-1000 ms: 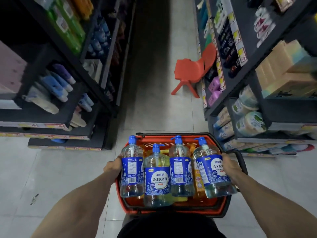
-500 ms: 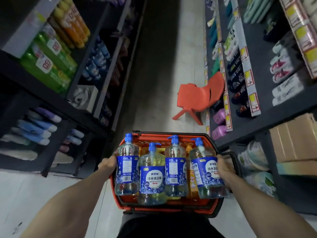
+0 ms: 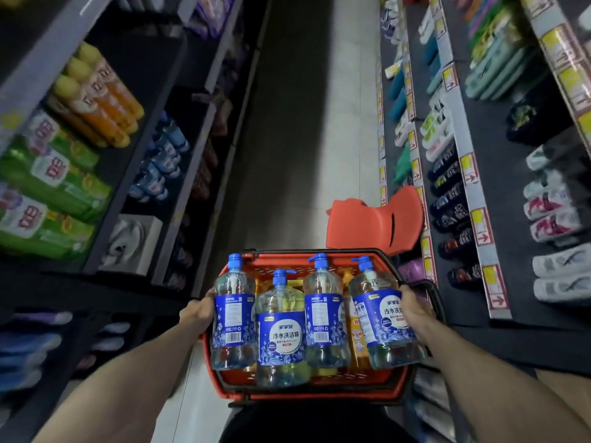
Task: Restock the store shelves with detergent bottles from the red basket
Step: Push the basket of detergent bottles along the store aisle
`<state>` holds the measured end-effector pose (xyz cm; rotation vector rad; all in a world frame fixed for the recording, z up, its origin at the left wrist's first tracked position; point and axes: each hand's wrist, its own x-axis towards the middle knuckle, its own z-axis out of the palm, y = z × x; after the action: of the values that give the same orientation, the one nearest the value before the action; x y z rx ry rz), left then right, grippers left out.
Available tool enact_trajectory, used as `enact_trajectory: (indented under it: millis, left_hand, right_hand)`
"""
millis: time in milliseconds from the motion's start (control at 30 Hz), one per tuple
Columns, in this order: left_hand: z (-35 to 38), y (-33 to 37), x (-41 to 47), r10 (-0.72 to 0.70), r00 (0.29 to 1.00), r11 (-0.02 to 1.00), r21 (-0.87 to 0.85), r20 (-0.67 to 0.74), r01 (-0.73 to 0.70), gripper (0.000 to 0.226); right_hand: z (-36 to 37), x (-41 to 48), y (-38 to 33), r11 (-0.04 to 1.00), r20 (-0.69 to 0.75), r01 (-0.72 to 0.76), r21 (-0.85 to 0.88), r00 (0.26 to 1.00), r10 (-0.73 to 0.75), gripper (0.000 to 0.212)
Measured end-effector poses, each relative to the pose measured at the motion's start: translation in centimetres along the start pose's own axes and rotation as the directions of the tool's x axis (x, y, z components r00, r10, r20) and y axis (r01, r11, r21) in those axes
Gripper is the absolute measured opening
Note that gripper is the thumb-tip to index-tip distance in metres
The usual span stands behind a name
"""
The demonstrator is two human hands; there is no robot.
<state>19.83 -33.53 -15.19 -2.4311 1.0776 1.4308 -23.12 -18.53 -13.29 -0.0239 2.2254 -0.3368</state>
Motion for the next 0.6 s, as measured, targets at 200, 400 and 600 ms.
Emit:
enact_trajectory:
  millis: [200,400,600]
  left_hand:
    - [-2.8,8.8,7.1,0.049,0.997,0.997,0.055,0.067,-0.053,0.068]
    - [-4.8,14.7,18.1,0.044,0.981,0.985,-0.172,0.191,-0.011,0.063]
    - [-7.7,28.1,15.3,0.174,0.955,0.965,-0.233,0.242,-0.116,0.042]
  right_hand:
    - [1.1,4.7,-8.9,0.999,-0.025,-0.045,0.024,0.999,0.045,0.082]
    - [2.3,8.0,-18.4,0.998,-0.009,-0.066,0.005,0.998,0.066,0.08]
    - [1.9,9.1,-30.0,0.999,0.058,-0.035,0.002,0.998,0.035,0.072]
